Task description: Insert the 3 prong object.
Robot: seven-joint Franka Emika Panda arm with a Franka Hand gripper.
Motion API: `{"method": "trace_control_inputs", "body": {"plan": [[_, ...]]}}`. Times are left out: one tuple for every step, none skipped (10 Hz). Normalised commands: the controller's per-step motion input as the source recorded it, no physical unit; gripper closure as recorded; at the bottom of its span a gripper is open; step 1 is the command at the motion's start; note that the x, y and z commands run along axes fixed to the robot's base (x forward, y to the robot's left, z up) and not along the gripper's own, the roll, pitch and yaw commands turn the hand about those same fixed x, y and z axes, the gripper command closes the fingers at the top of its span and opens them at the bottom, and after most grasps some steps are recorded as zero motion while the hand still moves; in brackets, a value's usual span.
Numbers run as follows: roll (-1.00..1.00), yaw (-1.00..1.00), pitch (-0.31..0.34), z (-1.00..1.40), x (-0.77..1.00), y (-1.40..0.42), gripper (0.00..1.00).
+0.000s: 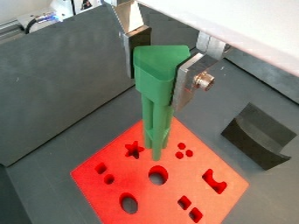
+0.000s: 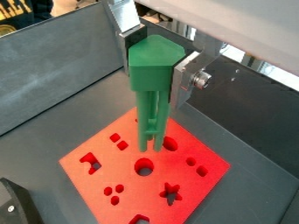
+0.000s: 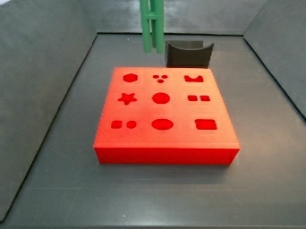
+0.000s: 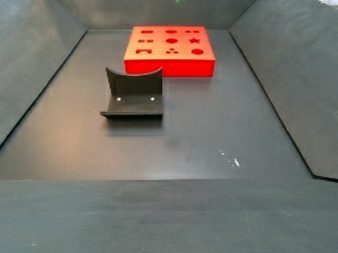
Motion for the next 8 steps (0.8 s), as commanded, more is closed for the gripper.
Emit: {"method": "trace_control_inputs", "body": {"plan": [[0.00,0.00,-0.013,0.00,0.00,0.00,1.00],[0.00,-0.02,0.000,0.00,0.32,0.19,1.00],[-0.04,-0.15,0.059,-0.27,0.49,0.72,1.00],[0.00,-0.16,0.067,-0.34,0.46,0.76,1.00],[0.00,-0.20,0.069,-0.34,0.47,0.73,1.00],[0.00,-0.22,0.070,-0.33,0.47,0.72,1.00],[0.00,-0.23,0.061,-0.30,0.45,0.68,1.00],[0.02,-0.09,0.011,-0.03,0.25,0.26,1.00]]}}
